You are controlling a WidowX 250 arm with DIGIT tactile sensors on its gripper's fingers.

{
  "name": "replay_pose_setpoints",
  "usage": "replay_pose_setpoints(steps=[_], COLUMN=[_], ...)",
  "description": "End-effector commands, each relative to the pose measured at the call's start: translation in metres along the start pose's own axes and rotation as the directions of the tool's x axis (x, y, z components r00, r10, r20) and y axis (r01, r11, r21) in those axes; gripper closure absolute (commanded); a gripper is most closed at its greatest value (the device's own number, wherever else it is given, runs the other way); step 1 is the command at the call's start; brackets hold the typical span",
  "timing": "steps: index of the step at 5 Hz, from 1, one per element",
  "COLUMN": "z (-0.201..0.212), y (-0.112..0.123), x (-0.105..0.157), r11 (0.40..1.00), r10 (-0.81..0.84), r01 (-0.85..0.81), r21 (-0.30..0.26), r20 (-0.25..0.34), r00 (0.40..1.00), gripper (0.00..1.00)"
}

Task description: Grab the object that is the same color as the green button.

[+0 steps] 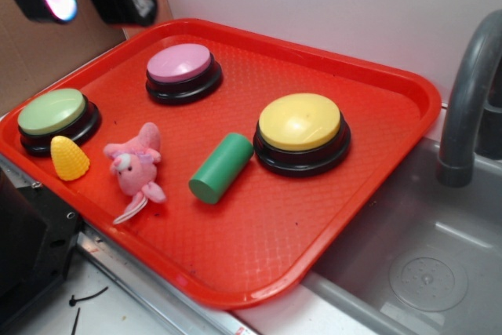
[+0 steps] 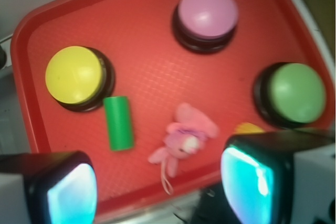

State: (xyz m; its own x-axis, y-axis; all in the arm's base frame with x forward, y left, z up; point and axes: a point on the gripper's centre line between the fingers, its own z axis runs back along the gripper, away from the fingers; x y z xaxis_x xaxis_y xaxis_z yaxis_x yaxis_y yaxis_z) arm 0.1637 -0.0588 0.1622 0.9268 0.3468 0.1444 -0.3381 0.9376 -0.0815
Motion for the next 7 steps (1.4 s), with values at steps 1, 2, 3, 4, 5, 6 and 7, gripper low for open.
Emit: replay_pose_setpoints(steps=[1, 2, 3, 4, 5, 6, 7], z=[-0.039, -0.065, -0.093, -0.111, -0.132, -0.153, -0.158], y=[-0.029, -0.030, -0.031, -0.038, -0.042, -0.035, -0.033], x=[0.003, 0.001, 0.001, 0.003, 0.006, 0.007, 0.006], r11=[0.999, 0.999, 1.000, 0.997, 0.997, 0.998, 0.998], r10=[-0.053, -0.036, -0.016, -0.078, -0.076, -0.058, -0.057], r01=[0.053, 0.037, 0.016, 0.078, 0.076, 0.059, 0.057], r21=[0.002, -0.015, 0.010, -0.016, -0.002, 0.011, 0.005], r20=[0.080, 0.065, 0.050, 0.026, 0.019, -0.049, -0.052], r00=[0.995, 0.997, 0.999, 0.997, 0.997, 0.997, 0.997], gripper=[0.00, 0.00, 0.00, 0.00, 0.00, 0.00, 0.78])
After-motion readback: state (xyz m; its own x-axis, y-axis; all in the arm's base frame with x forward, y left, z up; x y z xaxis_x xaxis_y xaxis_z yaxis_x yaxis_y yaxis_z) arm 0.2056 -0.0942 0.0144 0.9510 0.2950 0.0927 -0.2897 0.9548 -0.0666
